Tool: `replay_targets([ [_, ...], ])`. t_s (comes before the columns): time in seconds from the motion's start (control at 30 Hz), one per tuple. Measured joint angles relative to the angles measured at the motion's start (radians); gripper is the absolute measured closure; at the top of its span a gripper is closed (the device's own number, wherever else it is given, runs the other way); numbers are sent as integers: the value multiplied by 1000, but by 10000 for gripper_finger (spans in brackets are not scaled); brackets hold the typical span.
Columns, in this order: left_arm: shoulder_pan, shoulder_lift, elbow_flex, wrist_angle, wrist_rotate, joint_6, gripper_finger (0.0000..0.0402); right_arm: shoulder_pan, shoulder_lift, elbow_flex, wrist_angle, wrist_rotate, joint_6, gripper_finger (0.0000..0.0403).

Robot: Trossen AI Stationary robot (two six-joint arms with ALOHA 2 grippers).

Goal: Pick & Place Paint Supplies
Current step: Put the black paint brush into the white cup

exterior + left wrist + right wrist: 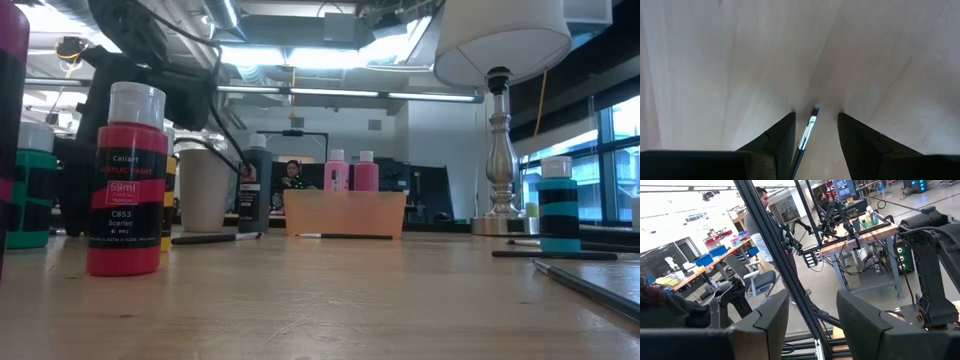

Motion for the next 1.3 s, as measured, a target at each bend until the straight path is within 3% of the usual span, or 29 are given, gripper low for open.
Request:
replay_targets([
  [1.3, 1, 40, 4, 15, -27, 10, 258, 0, 0, 0, -1, -16, 1, 231],
])
